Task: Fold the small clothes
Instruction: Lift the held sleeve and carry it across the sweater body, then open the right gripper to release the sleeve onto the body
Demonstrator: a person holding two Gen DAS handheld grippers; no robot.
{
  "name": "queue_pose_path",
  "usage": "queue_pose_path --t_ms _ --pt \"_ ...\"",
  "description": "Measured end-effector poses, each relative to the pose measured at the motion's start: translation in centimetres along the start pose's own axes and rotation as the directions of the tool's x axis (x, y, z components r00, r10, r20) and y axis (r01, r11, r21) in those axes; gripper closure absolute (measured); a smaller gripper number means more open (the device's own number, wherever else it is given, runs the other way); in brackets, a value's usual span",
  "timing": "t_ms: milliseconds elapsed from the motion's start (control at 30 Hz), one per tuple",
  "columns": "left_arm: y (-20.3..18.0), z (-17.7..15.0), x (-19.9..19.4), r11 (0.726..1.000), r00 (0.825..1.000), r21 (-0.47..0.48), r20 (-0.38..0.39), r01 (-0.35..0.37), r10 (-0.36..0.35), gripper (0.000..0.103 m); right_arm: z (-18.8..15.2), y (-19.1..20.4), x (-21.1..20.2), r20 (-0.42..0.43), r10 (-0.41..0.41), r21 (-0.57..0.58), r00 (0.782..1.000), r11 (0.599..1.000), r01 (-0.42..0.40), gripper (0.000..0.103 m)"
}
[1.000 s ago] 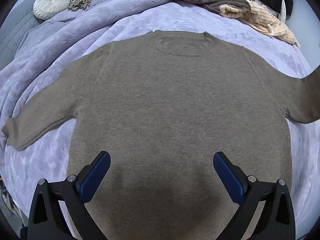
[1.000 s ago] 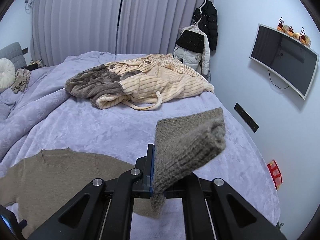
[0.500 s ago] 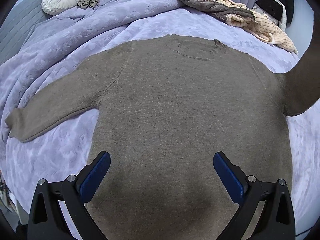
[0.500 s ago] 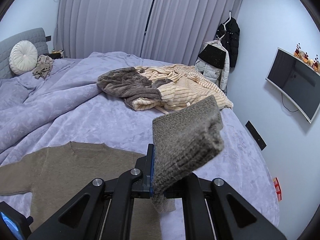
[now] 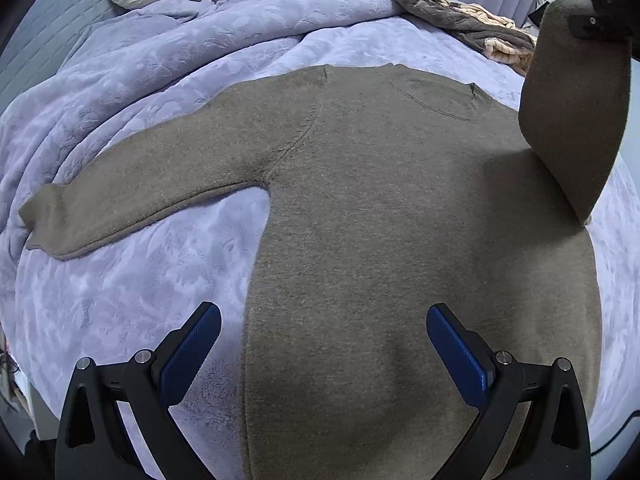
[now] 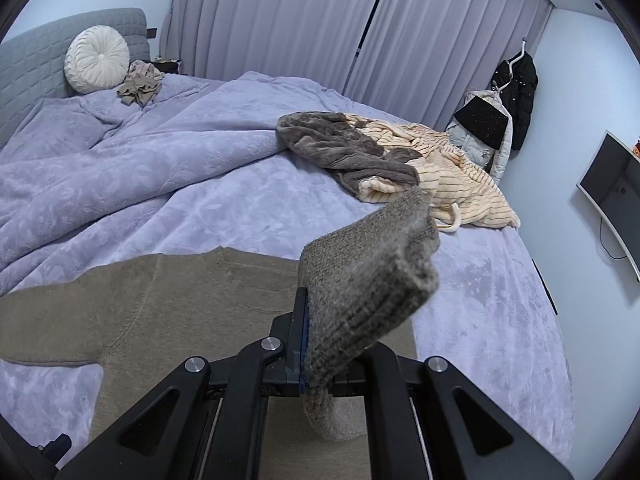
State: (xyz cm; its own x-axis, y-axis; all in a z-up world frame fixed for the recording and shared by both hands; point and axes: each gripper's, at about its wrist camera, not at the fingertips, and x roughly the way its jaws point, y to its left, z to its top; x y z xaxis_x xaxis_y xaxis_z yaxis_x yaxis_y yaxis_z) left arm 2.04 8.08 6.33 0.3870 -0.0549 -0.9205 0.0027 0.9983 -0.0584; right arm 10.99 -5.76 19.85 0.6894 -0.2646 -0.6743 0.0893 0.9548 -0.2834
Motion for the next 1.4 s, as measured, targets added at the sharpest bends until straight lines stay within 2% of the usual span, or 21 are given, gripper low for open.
queue_pose_path --t_ms 233,400,633,700,767,800,833,867,900,1000,1067,1133,1200,1267,1333,1400 --pt "0.7 -1.3 0.5 1.0 1.0 0.003 -0.023 0.016 -0.016 0.0 -1.3 5.3 3.4 -0.071 0.056 -0.056 0.996 0.997 -0.06 0.096" --pt "1.6 -1.5 -0.2 1.0 1.0 0.002 -0.013 0.014 -0.014 0.0 -2.6 8.6 5.9 -0.122 0.08 -0.081 0.989 0.993 -0.09 0.096" --pt "3.4 -1.6 -0.7 0.999 0.999 -0.036 -0.02 0.028 -0.029 0.0 -4.5 11.7 9.1 -0.203 0.142 -0.074 0.969 0.984 -0.159 0.096" --pt "3.8 -1.6 -0.7 0.998 0.999 -0.056 -0.025 0.035 -0.037 0.0 -5.2 12.9 9.8 -0.238 0.187 -0.081 0.953 0.974 -0.212 0.093" --pt "4.4 -1.7 -0.9 0.996 0.999 -0.081 -0.024 0.044 -0.046 0.0 -5.9 14.0 9.9 -0.265 0.271 -0.078 0.925 0.95 -0.301 0.087" --pt "4.6 -1.7 -1.0 0.995 0.998 -0.093 -0.024 0.048 -0.05 0.0 -6.2 14.6 9.9 -0.286 0.335 -0.07 0.898 0.927 -0.368 0.075" --pt "4.8 -1.6 -1.1 0.994 0.998 -0.1 -0.024 0.05 -0.053 0.0 -6.4 14.9 9.8 -0.295 0.385 -0.062 0.874 0.905 -0.42 0.069" --pt "4.9 -1.6 -1.3 0.993 0.998 -0.105 -0.023 0.052 -0.054 0.0 -6.4 15.1 9.3 -0.288 0.427 -0.06 0.857 0.885 -0.461 0.058" --pt "4.9 -1.4 -1.4 0.993 0.998 -0.108 -0.02 0.051 -0.054 0.0 -6.3 15.0 8.6 -0.265 0.455 -0.068 0.85 0.87 -0.488 0.053" --pt "4.4 -0.8 -1.4 0.992 0.998 -0.115 -0.021 0.058 -0.061 0.0 -5.6 13.4 7.1 -0.218 0.517 -0.058 0.827 0.839 -0.54 0.052" --pt "3.5 0.1 -1.1 0.993 0.998 -0.105 -0.024 0.061 -0.064 0.0 -5.2 11.1 6.9 -0.19 0.51 -0.038 0.839 0.85 -0.525 0.05" --pt "2.3 1.3 -0.7 0.995 0.998 -0.079 -0.027 0.058 -0.06 0.0 -5.2 7.3 7.7 -0.167 0.461 -0.003 0.871 0.883 -0.468 0.041" --pt "0.0 2.9 0.0 0.998 0.998 -0.035 -0.019 0.059 -0.06 0.0 -5.7 3.8 9.1 -0.166 0.373 0.009 0.913 0.926 -0.377 0.041" --pt "-2.0 4.2 0.8 0.997 0.996 -0.003 -0.027 0.079 -0.079 0.0 -6.8 0.4 11.2 -0.202 0.279 0.019 0.939 0.959 -0.281 0.041" --pt "-4.3 5.8 2.2 0.995 0.995 0.024 -0.025 0.099 -0.098 0.0 -8.2 -2.8 13.3 -0.252 0.235 0.064 0.939 0.972 -0.227 0.041" --pt "-6.4 7.2 4.9 0.996 0.997 0.065 -0.054 0.062 -0.058 0.0 -9.9 -5.0 15.3 -0.308 0.217 0.111 0.926 0.975 -0.191 0.041"
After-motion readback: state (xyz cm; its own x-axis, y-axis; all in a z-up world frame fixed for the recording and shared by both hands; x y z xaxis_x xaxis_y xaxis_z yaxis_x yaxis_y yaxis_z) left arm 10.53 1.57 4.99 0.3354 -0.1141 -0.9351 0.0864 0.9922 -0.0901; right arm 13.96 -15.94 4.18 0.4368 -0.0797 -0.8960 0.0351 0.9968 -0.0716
